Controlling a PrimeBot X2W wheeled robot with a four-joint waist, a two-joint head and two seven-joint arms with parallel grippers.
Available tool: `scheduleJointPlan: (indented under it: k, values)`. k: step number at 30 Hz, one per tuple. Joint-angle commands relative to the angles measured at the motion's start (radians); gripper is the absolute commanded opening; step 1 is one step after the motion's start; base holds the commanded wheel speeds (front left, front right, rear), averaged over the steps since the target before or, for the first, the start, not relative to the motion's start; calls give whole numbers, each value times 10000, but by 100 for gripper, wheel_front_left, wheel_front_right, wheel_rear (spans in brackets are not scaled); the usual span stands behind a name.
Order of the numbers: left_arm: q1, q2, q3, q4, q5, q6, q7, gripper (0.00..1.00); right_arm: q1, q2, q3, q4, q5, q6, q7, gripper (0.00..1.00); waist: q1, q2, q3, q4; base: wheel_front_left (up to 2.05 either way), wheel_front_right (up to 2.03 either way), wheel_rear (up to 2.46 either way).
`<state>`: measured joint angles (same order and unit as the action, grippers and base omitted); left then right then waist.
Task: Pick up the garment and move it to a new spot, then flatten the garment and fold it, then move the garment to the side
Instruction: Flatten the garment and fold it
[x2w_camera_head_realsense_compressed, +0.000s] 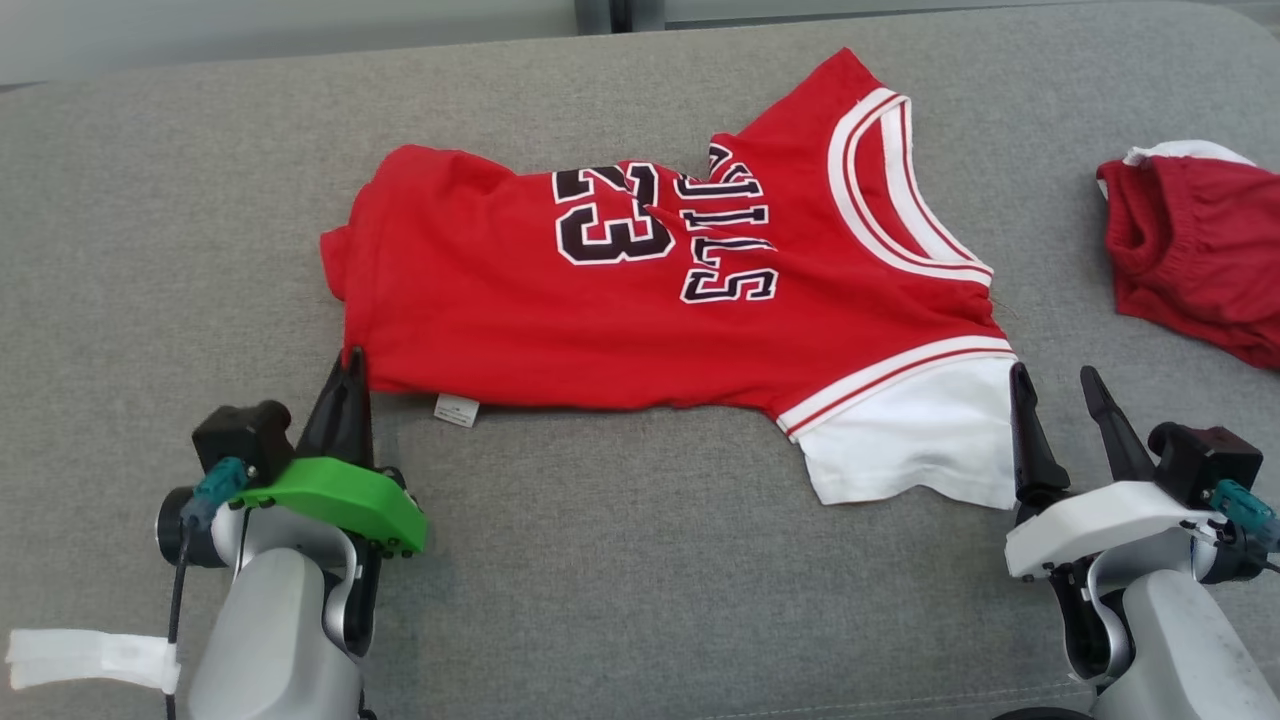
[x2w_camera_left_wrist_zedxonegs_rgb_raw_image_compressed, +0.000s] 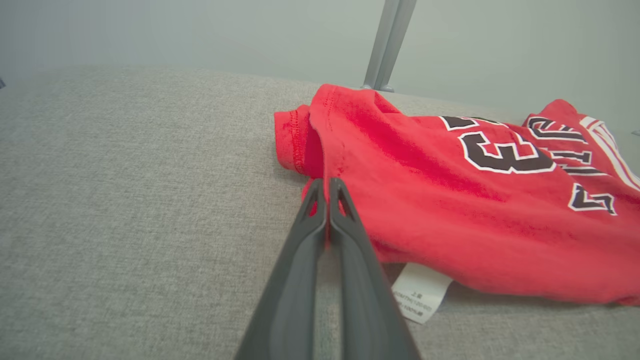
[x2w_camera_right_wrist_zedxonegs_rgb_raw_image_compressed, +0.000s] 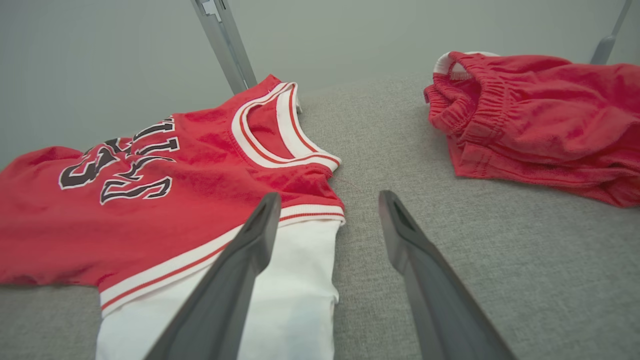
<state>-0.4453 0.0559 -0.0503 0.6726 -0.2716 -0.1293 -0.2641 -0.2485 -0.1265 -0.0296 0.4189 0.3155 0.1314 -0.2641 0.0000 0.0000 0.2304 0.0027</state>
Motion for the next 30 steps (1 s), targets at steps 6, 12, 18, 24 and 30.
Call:
scheduleJointPlan:
  k: [6, 12, 18, 24, 30]
  values:
    - [1030, -11, -580, -963, -197, -4, 4, 0, 421, 133, -93, 132, 118, -17, 6, 100, 0, 0, -812, 1035, 0, 0, 0]
    - [2109, -40, -790, -1838, -220, -5, 4, 0, 569, 295, -192, 113, 25, -15, 6, 100, 0, 0, -960, 1434, 0, 0, 0]
    - [2165, -39, -1045, -1665, -227, -5, 3, 0, 400, 323, -139, 66, 114, -17, 6, 100, 0, 0, -709, 1249, 0, 0, 0]
    - [1513, -38, -921, -992, -111, -5, 4, 0, 128, 241, -44, 19, 103, -17, 6, 100, 0, 0, -239, 797, 0, 0, 0]
    - [615, 11, -558, 96, 397, 81, 4, 0, -104, 139, 57, -1, 135, -15, 6, 100, 0, 0, 176, 278, 0, 0, 0]
